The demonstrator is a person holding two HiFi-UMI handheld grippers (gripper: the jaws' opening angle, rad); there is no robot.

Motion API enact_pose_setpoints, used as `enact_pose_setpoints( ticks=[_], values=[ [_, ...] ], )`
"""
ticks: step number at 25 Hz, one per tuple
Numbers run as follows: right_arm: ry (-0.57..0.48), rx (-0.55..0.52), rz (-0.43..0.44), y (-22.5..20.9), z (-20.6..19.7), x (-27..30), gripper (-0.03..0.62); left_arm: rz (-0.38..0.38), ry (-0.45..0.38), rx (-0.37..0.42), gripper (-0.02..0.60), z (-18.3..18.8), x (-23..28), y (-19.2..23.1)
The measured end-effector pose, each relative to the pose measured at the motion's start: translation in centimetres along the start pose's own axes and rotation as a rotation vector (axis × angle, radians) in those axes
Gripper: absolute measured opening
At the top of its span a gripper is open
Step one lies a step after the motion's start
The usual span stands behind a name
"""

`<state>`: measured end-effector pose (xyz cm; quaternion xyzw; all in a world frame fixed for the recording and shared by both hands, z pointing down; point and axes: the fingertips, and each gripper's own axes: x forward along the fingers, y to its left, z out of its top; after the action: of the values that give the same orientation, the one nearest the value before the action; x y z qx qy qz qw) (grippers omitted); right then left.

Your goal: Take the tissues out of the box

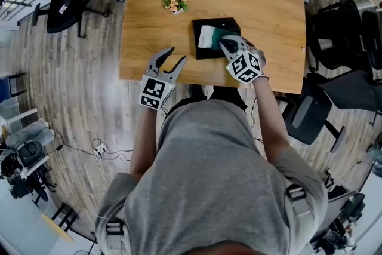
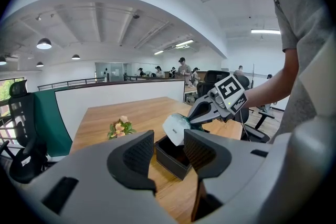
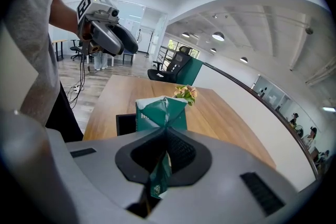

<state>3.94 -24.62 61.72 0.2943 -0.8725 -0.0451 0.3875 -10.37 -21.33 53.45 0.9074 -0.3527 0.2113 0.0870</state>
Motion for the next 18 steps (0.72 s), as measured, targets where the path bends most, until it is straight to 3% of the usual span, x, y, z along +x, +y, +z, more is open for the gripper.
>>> enact_pose_setpoints(
  ticks=[18],
  values=[
    [-0.001,-0.02,-0.088,-1.5,1.0,-2.7,0.009,-0.016,-0.035,0.028,0.192,1.1,-1.3,-0.9]
  ],
)
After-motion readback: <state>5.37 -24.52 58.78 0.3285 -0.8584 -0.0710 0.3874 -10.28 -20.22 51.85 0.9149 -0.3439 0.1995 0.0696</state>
